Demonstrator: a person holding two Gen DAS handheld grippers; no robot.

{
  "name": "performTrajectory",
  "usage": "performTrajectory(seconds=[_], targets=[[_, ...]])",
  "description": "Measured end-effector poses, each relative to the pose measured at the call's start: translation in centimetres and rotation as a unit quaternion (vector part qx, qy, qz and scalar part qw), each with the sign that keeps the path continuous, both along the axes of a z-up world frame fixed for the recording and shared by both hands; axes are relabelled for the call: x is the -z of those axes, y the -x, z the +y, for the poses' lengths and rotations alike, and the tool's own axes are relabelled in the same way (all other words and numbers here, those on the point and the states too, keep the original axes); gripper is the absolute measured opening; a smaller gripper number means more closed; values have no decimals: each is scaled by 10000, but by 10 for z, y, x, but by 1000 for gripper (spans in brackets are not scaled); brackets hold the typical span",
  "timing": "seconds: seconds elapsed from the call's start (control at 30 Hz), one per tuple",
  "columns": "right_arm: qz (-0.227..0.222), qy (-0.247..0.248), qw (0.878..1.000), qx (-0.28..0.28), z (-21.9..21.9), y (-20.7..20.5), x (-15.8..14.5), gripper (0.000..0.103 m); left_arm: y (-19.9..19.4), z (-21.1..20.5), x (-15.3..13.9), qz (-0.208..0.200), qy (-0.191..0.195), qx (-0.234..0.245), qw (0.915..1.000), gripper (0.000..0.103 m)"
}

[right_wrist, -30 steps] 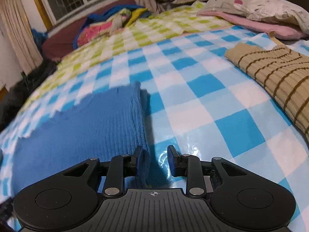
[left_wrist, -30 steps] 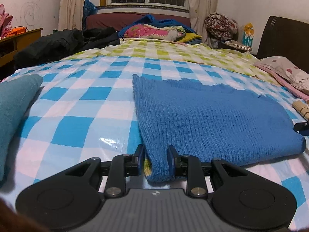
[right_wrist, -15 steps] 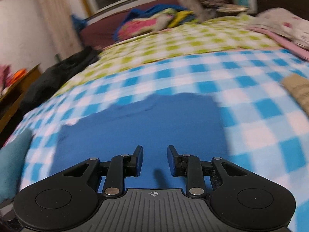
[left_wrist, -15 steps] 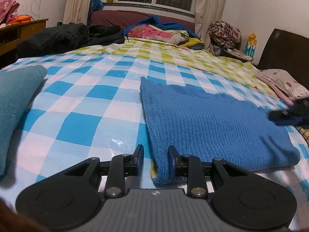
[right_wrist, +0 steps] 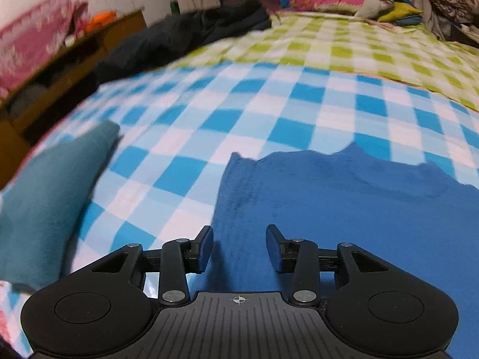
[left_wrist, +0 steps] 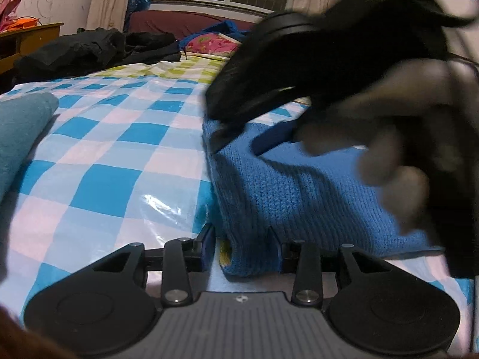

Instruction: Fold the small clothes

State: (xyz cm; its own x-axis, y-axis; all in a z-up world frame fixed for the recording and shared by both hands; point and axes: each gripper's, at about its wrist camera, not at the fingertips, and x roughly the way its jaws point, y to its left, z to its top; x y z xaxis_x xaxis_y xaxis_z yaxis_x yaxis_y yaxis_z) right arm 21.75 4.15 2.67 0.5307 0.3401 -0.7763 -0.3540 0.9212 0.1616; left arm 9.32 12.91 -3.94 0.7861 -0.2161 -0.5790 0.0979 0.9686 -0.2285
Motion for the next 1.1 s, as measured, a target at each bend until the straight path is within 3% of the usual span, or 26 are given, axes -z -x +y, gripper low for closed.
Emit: performTrajectory(seconds=[0.1,0.27,0.33,0.4,0.43,0.77,0.97,1.03,1.1], targets=[[131,471,9987,-124,25,-12,13,43,-1,1,1,4,33,39,10000,44],[-72,1284,9912,-328,49,-20,26,48,-1,0,2,-28,60,54,10000,45],[-97,1366,9901,-305,49,-22,28,40,0,0,2,-45,65,53,10000,45],[-137,1499,9883,-250,46,-24,27,22,2,-1,2,-70,112,64,9999,51],[-132,1480,9886,-257,43,-24,26,17,2,-1,2,-84,144,78,9998,52],[-197,277,9994,7,-23,-15,-29,12,15,-18,-2,-506,62,162,9986,69],[-193,-441,9987,164,-74,-7,-53,12,11,-46,-19,-847,-104,82,9963,71],[-135,-670,9974,231,-90,-5,-55,12,10,-59,-27,-1037,-202,125,9943,69],[-89,-874,9957,308,-107,-5,-57,11,8,-73,-37,-1166,-401,178,9922,47]])
